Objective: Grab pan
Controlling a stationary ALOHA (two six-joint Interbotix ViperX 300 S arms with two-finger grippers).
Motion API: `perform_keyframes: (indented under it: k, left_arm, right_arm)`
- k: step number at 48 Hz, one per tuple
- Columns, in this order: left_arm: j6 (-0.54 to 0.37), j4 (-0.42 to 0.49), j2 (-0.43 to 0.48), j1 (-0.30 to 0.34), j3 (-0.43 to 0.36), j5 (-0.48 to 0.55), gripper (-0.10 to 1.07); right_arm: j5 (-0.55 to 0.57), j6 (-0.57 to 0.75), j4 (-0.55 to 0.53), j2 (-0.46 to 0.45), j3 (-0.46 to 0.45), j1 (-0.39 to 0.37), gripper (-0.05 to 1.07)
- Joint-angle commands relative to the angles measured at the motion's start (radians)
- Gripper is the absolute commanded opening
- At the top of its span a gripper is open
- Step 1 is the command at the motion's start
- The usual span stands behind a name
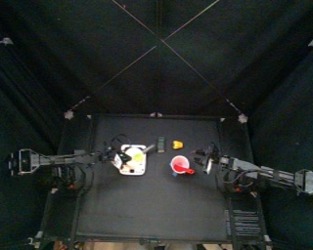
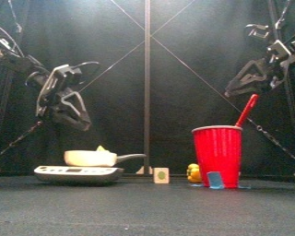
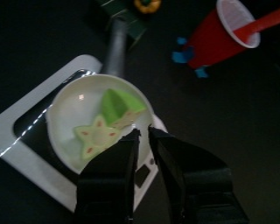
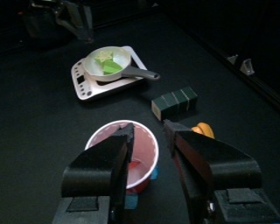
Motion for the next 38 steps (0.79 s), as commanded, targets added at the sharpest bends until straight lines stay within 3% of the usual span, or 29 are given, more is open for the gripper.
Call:
perform_keyframes:
  k: [1, 12, 20, 31, 38]
  left_arm:
    - [0.003, 0.014, -0.02, -0.029, -0.003, -0.071, 0.61]
    - [0.012, 0.067, -0.049, -0.097, 0.04, -0.155, 0.61]
    - [0.078, 0.118, -0.064, -0.103, 0.046, -0.183, 0.6]
    - [0.201, 0.114, -0.091, -0.114, 0.044, -0.189, 0.6]
    - [0.249, 0.048, -0.092, -0.104, 0.043, -0.181, 0.6]
  right_arm:
    - [-0.015, 0.002, 0.009, 0.008, -0.015, -0.005, 0.74]
    - [0.048, 0.003, 0.046, -0.003, -0.012, 0.002, 0.74]
    - [0.103, 0.003, 0.08, -0.005, -0.063, 0.005, 0.74]
    - [0.103, 0.005, 0.117, 0.014, -0.089, 0.015, 0.74]
    - [0.109, 0.003, 0.158, 0.014, -0.107, 0.015, 0.74]
